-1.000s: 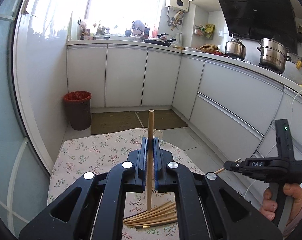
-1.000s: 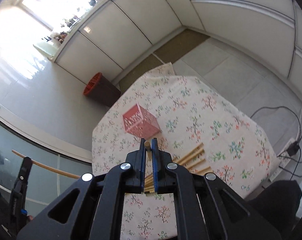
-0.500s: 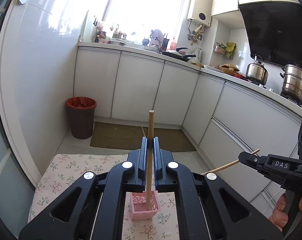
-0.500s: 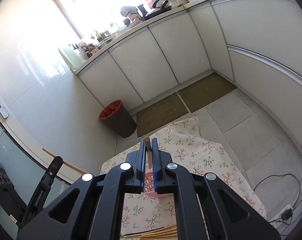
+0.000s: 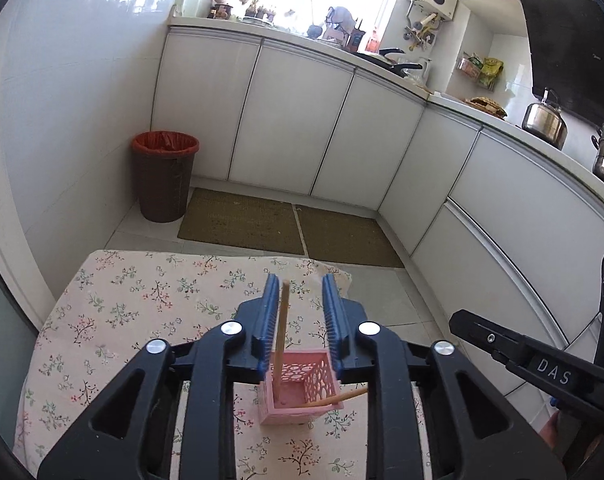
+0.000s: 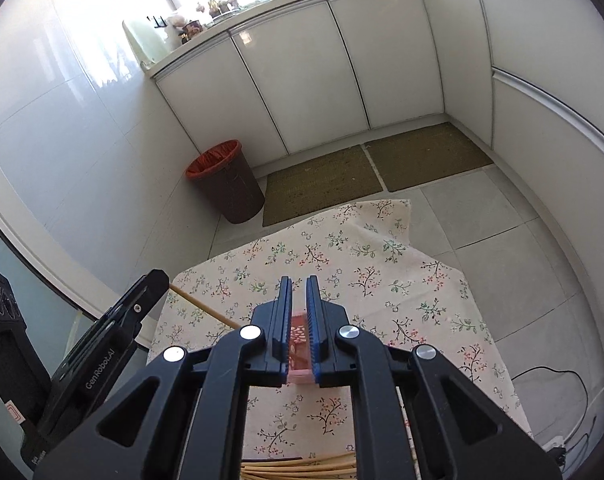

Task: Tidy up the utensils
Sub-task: 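Lower the chopstick into the pink basket and open the left tool, then move the left tool back over the chopstick pile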

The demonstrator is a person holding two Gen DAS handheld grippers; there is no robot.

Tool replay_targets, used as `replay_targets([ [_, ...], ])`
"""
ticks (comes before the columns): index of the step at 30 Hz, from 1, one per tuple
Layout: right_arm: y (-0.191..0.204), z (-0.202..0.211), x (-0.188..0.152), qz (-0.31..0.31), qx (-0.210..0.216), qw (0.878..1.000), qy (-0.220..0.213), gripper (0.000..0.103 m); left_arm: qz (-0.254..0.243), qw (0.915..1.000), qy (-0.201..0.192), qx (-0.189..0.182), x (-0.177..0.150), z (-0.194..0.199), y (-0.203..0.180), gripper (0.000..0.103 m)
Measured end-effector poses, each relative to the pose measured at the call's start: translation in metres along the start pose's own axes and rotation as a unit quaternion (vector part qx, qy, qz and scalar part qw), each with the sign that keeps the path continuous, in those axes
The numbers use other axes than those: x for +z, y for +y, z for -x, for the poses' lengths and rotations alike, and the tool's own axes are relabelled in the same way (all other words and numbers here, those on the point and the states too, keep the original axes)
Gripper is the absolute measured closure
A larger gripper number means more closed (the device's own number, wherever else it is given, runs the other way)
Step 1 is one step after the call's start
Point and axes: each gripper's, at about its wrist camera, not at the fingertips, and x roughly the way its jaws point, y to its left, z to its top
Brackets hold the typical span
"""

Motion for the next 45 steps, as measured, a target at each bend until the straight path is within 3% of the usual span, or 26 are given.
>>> replay_targets([
  [2, -0.001, 0.006, -0.002, -0.004, -0.006, 1.0, -0.01, 0.084, -0.001, 0.9999, -0.01, 0.003, 0.001, 0.01, 0.0, 0.064],
  [5, -0.006, 0.018, -0.005, -0.013, -0.011, 1.0, -0.02, 0.072, -0.003, 0.9999, -0.014, 0.006, 0.005, 0.019, -0.005, 0.06],
  [10, -0.007, 0.04, -0.013, -0.018, -0.022, 0.999, -0.034, 0.068, -0.025, 0.999, -0.029, 0.022, 0.002, 0.038, -0.013, 0.049],
  [16, -0.002, 0.067, -0.024, -0.005, -0.048, 0.997, -0.065, 0.051, -0.035, 0.9983, -0.035, 0.029, -0.001, 0.061, -0.016, 0.035],
  [23, 0.003, 0.089, -0.043, 0.001, -0.095, 0.991, -0.096, 0.02, -0.028, 0.9983, -0.033, 0.038, -0.013, 0.08, -0.012, 0.018],
  [29, -0.016, 0.097, -0.063, -0.029, -0.086, 0.991, -0.095, 0.007, -0.038, 0.9977, -0.034, 0.045, -0.023, 0.095, -0.009, 0.007],
  [34, -0.035, 0.092, -0.088, -0.058, -0.074, 0.994, -0.061, 0.007, -0.038, 0.9978, 0.0, 0.055, -0.039, 0.09, 0.004, 0.007],
  [38, -0.049, 0.087, -0.116, -0.051, -0.086, 0.994, -0.037, 0.007, -0.04, 0.996, 0.05, 0.062, -0.051, 0.077, 0.012, 0.007],
  [43, -0.069, 0.072, -0.147, -0.059, -0.09, 0.994, 0.007, 0.007, -0.063, 0.9887, 0.109, 0.083, -0.069, 0.06, 0.018, 0.007],
  [45, -0.077, 0.066, -0.157, -0.067, -0.087, 0.994, 0.023, 0.007, -0.071, 0.9807, 0.16, 0.088, -0.079, 0.047, 0.024, 0.007],
])
